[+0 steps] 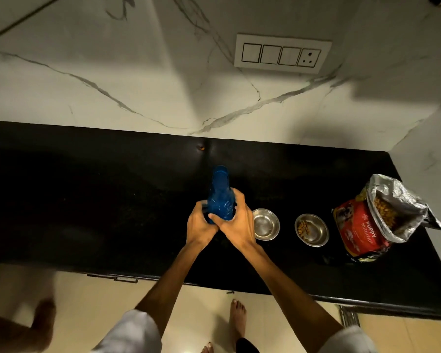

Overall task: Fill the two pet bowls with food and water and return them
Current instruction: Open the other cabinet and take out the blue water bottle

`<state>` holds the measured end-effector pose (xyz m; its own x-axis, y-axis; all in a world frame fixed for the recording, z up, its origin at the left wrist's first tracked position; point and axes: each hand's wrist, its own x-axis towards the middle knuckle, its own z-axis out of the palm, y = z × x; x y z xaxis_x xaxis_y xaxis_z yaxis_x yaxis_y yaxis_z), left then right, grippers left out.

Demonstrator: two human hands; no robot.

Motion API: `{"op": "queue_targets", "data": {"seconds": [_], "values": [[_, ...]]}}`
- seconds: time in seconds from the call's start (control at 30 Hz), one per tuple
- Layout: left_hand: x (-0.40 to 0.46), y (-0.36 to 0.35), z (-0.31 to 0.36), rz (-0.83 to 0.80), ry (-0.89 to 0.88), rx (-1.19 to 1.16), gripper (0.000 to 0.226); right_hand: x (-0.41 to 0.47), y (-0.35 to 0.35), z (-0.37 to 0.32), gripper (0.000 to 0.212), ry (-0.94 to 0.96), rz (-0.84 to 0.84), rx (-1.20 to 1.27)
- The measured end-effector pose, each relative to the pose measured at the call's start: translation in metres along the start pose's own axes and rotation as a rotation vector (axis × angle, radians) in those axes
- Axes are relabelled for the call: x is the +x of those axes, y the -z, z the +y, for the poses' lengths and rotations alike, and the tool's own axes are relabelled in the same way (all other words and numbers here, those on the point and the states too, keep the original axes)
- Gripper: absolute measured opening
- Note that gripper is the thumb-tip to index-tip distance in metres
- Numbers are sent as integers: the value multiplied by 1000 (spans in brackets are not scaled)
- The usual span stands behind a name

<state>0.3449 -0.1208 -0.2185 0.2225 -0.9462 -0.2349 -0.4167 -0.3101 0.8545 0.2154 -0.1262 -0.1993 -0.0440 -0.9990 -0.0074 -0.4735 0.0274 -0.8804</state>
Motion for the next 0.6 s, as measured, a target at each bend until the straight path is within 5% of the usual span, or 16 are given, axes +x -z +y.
{"op": "queue_targets", "data": {"seconds": [0.6], "values": [[-62, 25, 12, 43, -119, -66, 75, -66, 24, -32, 79, 121, 143, -1]]}}
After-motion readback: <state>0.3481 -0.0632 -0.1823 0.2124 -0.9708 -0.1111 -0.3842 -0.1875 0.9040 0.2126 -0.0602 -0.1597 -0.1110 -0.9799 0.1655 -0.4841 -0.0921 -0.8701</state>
